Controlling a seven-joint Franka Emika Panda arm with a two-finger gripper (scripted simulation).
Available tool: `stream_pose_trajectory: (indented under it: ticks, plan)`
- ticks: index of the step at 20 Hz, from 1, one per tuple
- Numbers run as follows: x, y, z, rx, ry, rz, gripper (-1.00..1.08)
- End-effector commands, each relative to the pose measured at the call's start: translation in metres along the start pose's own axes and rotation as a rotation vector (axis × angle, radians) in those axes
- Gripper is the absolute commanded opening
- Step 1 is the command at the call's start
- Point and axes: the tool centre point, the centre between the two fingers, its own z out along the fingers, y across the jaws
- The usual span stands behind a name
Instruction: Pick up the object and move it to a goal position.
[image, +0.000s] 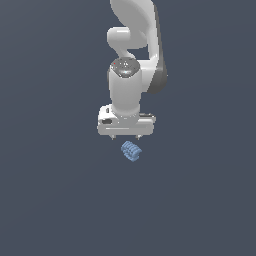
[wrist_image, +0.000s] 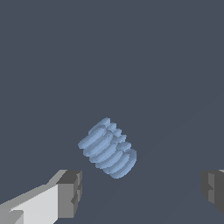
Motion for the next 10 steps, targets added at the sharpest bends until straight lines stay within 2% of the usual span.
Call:
stream_pose_trajectory:
  ticks: [1,10]
  plan:
    - [0.000,0.000,0.000,0.000,0.000,0.000,1.00]
    - [-0.003,-0.015,-0.001,-0.013,-0.017,-0.044,1.00]
